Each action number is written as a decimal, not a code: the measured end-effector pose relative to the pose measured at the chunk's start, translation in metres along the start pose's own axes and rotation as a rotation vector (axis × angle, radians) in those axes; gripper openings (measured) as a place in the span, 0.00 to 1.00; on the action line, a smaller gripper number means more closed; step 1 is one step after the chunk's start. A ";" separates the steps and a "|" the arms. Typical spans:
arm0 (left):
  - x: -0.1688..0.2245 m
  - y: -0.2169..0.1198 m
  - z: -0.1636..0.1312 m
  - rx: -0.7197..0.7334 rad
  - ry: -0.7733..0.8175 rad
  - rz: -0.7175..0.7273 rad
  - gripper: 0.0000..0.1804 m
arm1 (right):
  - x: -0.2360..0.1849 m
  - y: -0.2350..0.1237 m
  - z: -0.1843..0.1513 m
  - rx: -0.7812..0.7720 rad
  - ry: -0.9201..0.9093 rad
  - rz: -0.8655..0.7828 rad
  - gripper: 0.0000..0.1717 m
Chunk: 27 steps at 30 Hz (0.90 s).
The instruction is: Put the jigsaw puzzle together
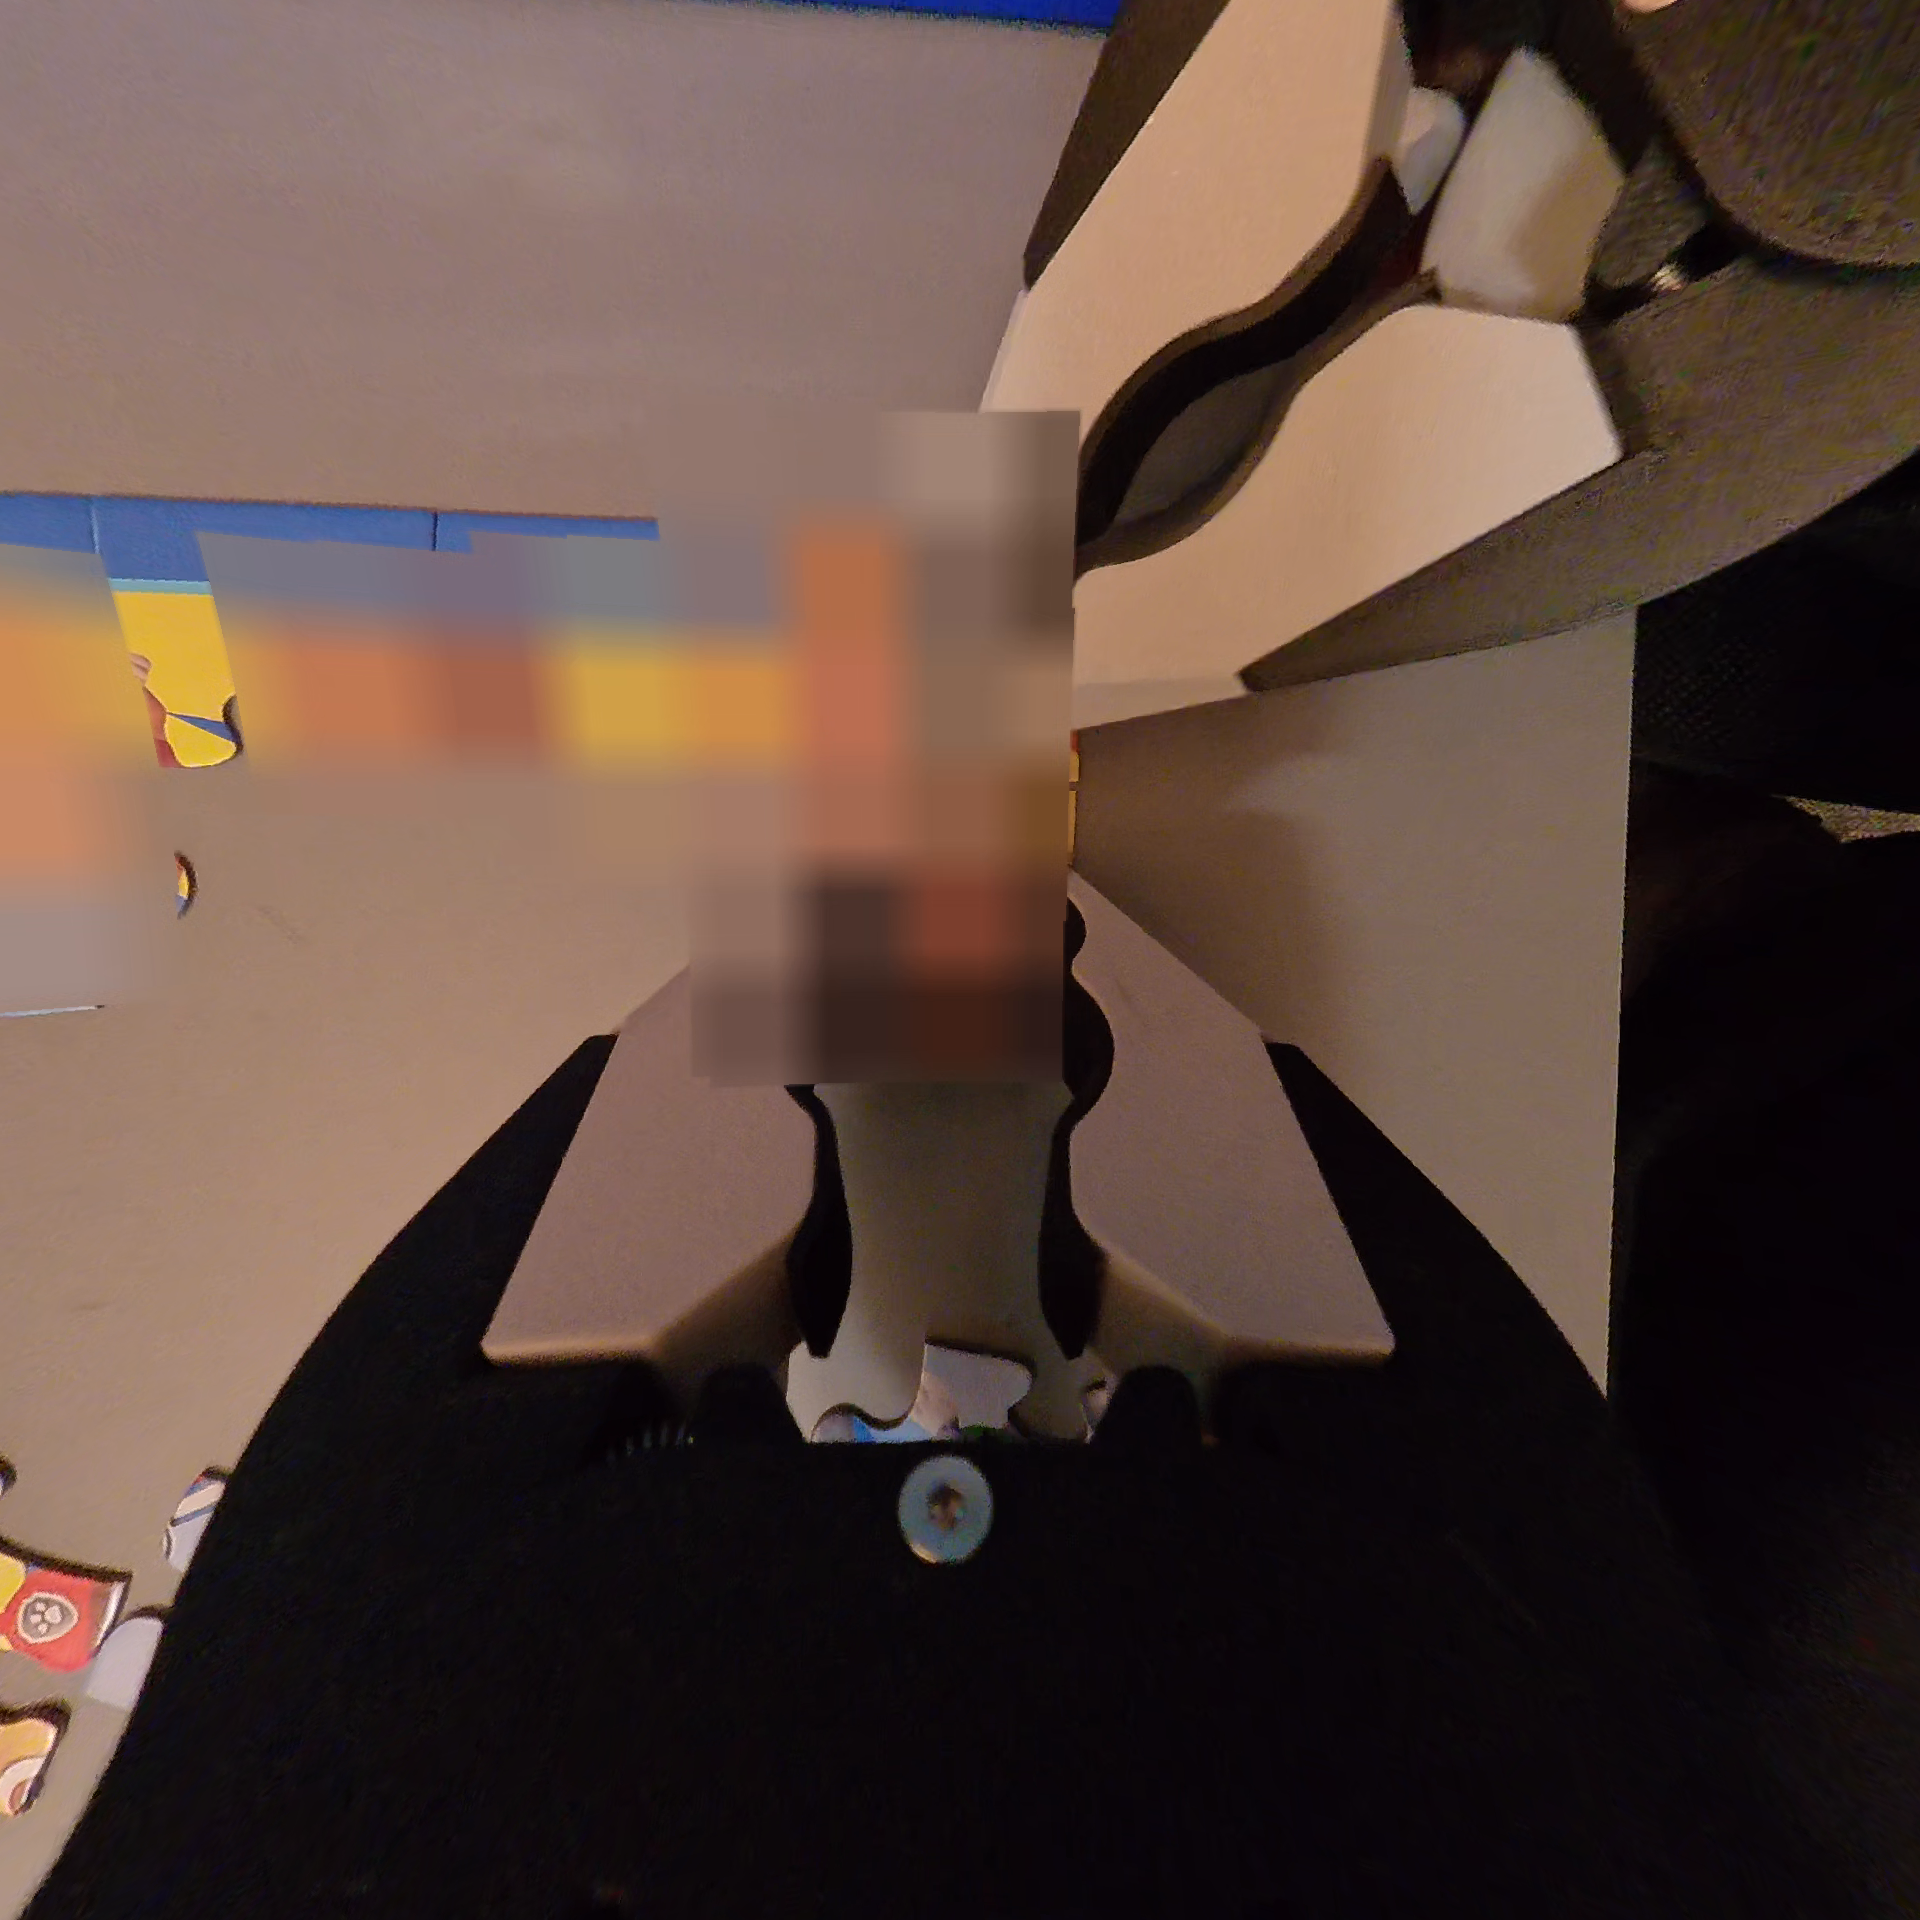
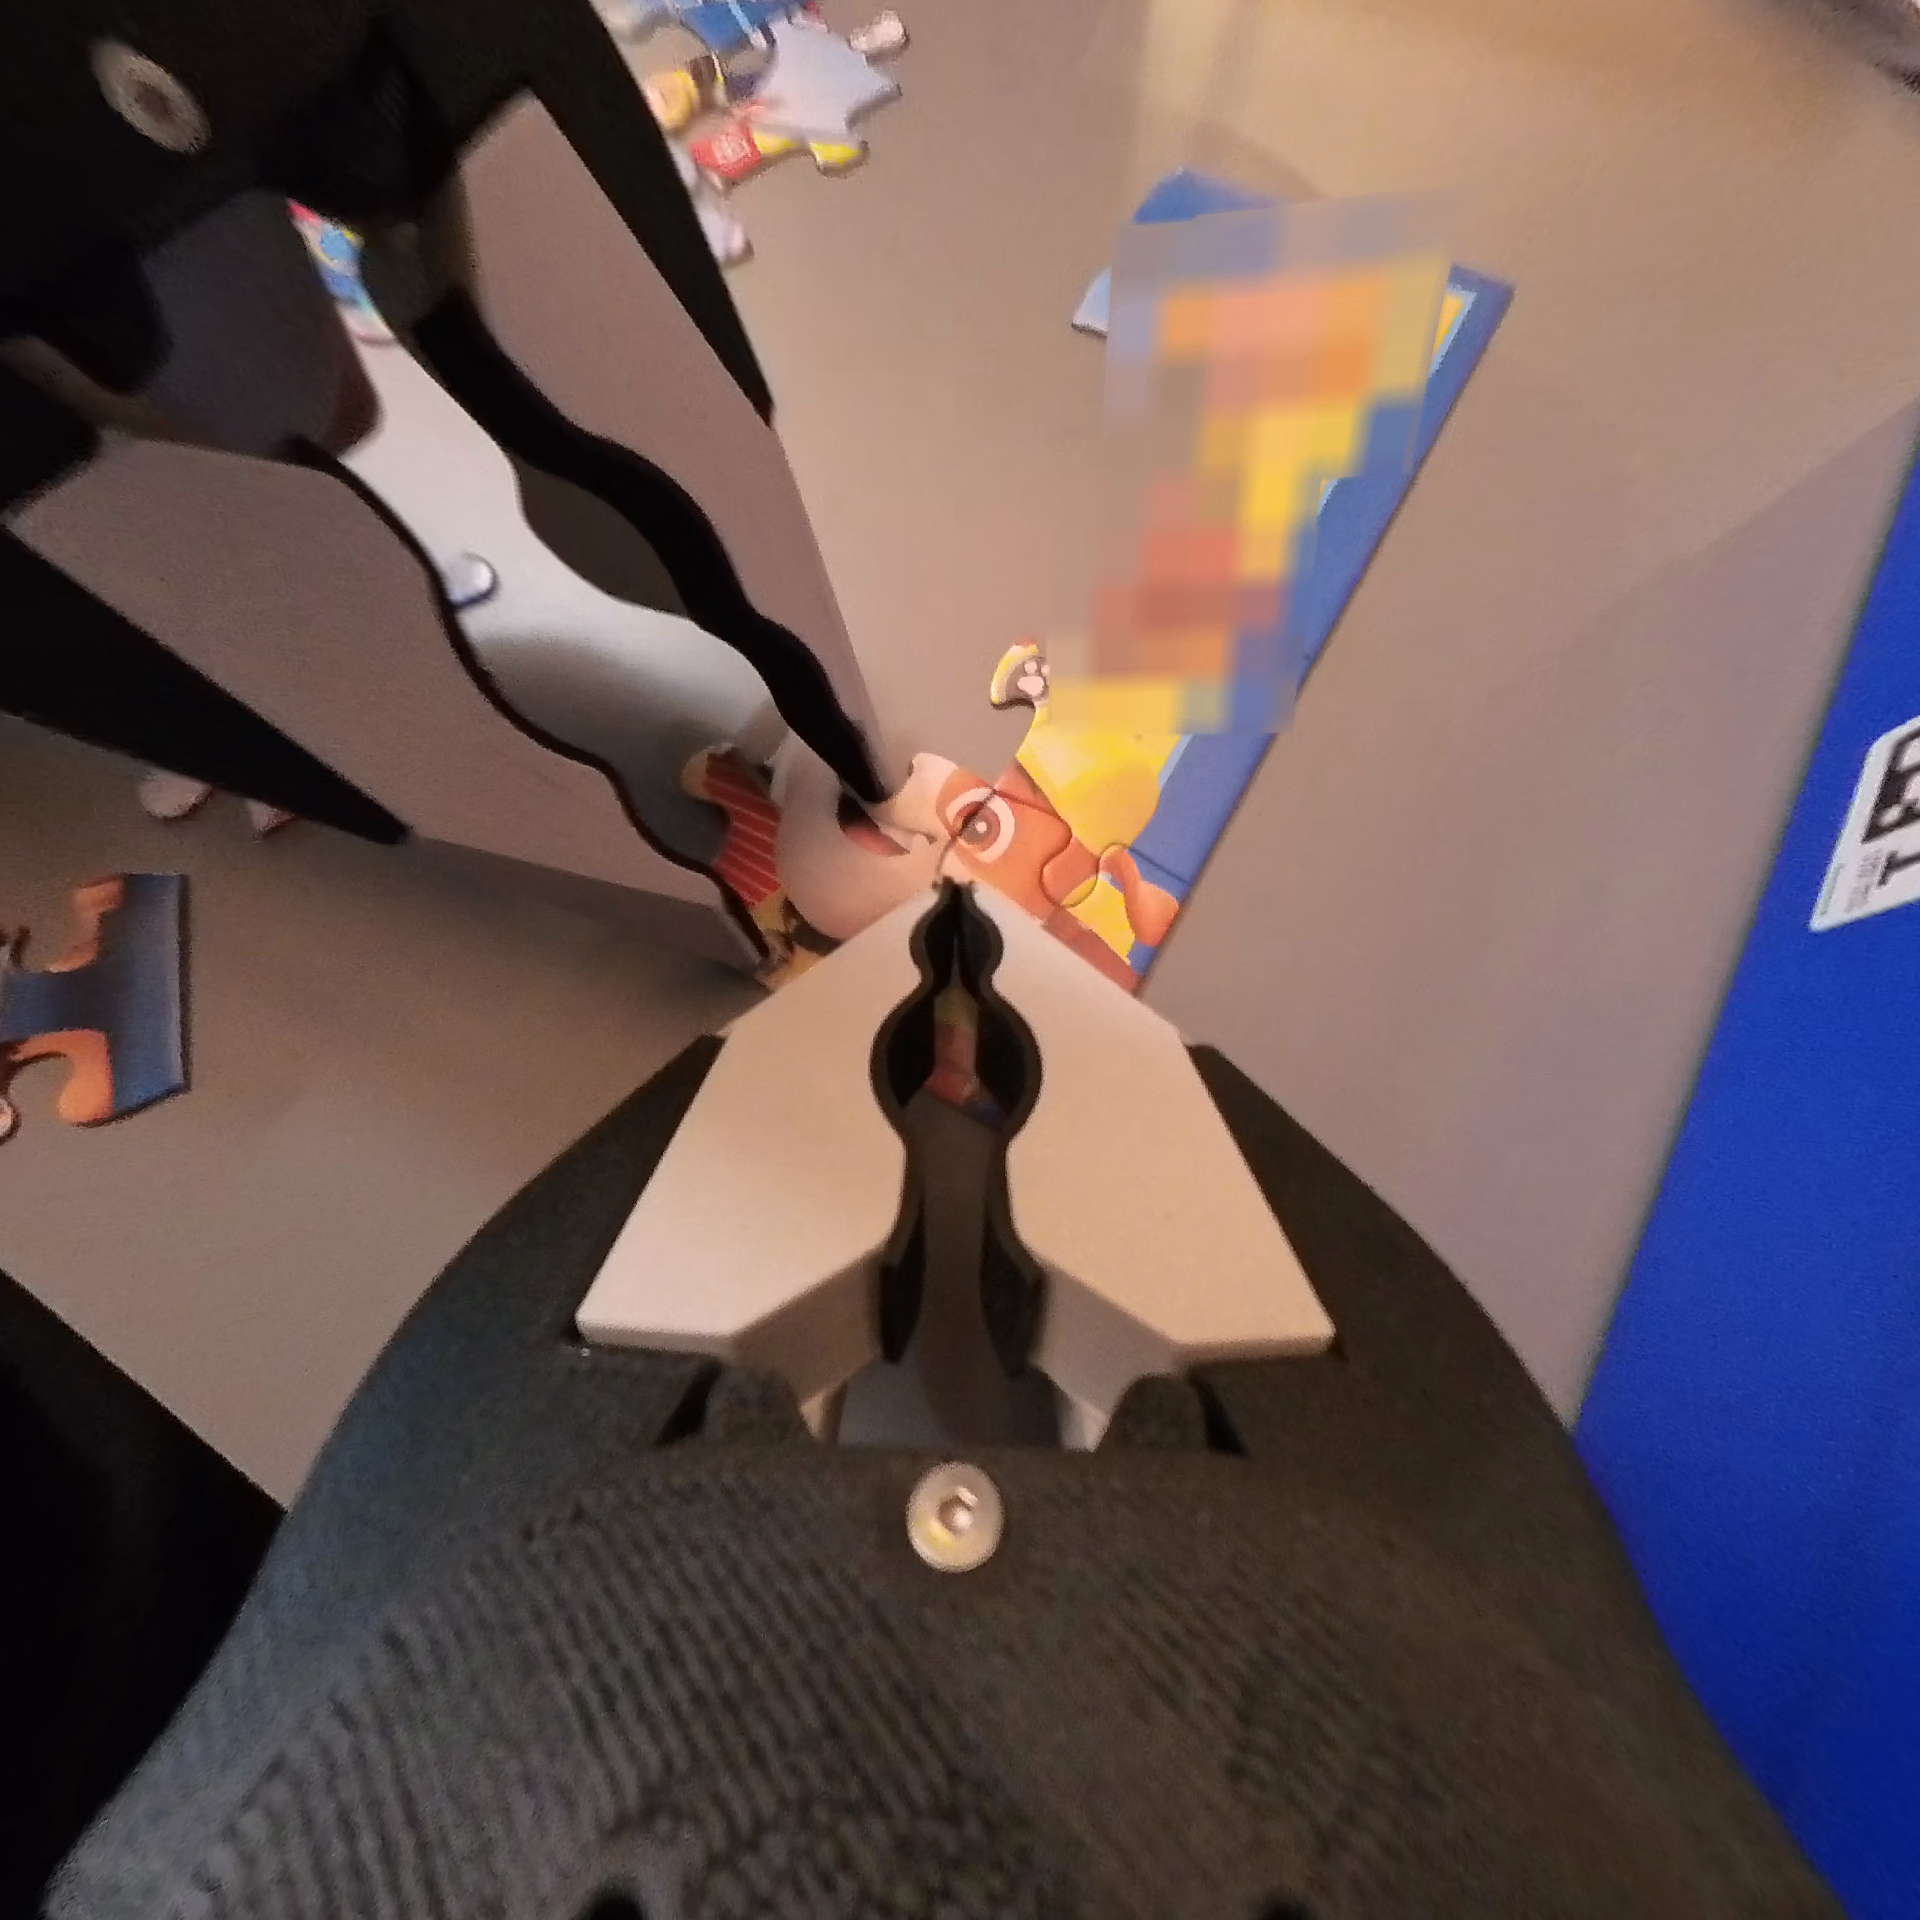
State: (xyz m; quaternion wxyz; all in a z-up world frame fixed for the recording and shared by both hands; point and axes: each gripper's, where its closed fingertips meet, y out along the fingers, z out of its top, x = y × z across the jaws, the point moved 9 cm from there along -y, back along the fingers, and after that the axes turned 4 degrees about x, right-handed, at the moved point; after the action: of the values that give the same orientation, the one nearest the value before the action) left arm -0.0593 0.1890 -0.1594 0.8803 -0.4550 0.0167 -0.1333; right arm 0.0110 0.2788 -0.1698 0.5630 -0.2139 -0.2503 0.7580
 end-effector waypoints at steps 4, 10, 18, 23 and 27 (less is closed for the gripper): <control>0.000 0.000 0.000 0.003 0.000 -0.004 0.20 | 0.003 0.000 -0.001 0.002 0.031 0.020 0.00; -0.002 -0.002 0.001 -0.010 0.001 -0.023 0.26 | 0.002 0.001 0.002 -0.042 0.054 0.014 0.00; -0.002 -0.002 0.009 0.081 0.009 -0.003 0.28 | 0.004 0.001 0.002 -0.043 0.064 0.029 0.00; 0.002 0.006 0.007 0.048 0.050 0.044 0.24 | 0.004 0.001 0.002 -0.040 0.064 0.031 0.00; 0.000 0.006 0.006 0.059 0.038 0.058 0.20 | 0.004 0.001 0.002 -0.038 0.064 0.034 0.00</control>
State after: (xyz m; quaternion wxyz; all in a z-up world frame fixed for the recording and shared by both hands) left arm -0.0572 0.1974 -0.1604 0.8964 -0.4254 0.0427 -0.1170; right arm 0.0079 0.2824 -0.1692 0.5535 -0.2530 -0.2430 0.7553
